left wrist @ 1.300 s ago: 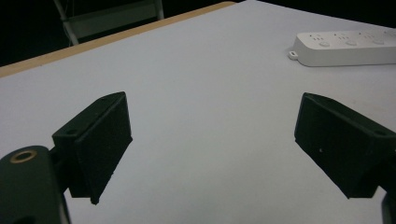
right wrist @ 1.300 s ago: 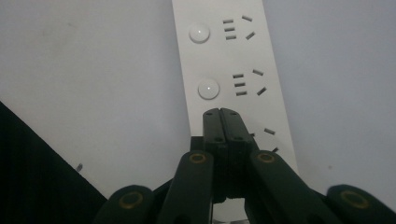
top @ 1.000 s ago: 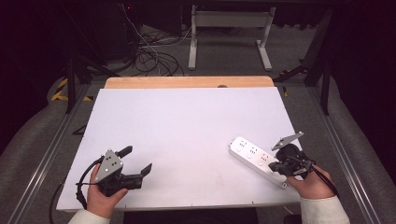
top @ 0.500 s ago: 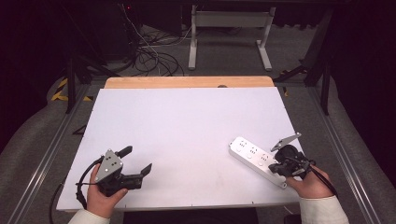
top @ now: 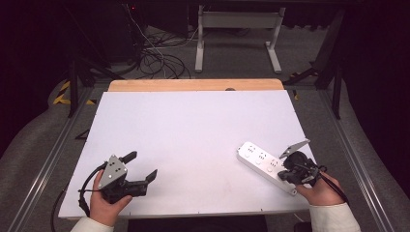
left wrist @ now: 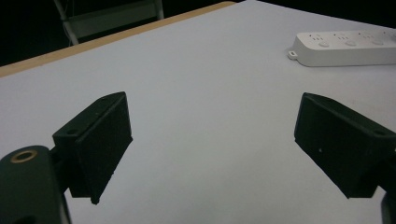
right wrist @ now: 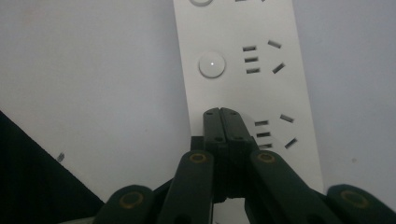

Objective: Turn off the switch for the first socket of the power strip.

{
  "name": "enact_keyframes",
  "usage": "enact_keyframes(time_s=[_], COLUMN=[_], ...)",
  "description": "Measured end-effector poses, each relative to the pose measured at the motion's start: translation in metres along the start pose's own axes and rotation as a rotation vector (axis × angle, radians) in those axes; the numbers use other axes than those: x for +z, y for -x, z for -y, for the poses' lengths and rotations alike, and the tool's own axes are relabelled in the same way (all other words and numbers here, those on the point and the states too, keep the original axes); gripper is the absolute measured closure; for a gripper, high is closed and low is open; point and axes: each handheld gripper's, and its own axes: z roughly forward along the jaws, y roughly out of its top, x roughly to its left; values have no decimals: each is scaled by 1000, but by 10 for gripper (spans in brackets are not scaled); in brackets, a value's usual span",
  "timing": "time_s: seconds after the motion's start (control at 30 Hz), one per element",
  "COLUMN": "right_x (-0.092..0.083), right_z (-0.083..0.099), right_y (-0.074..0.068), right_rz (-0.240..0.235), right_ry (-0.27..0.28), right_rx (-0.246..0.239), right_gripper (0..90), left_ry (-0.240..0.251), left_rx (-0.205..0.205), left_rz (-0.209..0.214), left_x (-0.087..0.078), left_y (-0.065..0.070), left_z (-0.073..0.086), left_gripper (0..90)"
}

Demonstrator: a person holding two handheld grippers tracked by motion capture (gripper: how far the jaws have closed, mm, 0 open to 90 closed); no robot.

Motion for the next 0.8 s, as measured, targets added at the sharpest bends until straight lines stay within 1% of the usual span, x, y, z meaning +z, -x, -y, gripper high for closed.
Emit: enact_keyframes(time_s=[0.1, 0.27, 0.37, 0.7, 0.73, 0.8], right_x=[0, 0, 1, 1, 1, 1], right_z=[0, 0, -1, 1, 1, 1], right_y=[-1, -2, -2, -2, -2, -2], right_rz=[9, 11, 15, 11, 9, 9], right_ry=[-4, -4, -7, -1, 0, 0], right_rx=[-6, -4, -11, -3, -3, -2], right_gripper=[900, 900, 900, 900, 900, 900], left_ry=[0, 0, 1, 3, 2, 2], left_rx=[4, 2, 0, -4, 4, 1], left_rz=[-1, 0, 1, 1, 0, 0], left_x=[0, 0, 0, -1, -1, -1], left_y=[0, 0, 0, 1, 0, 0], left_z=[0, 0, 0, 0, 0, 0], left_gripper=[114, 114, 114, 114, 114, 114])
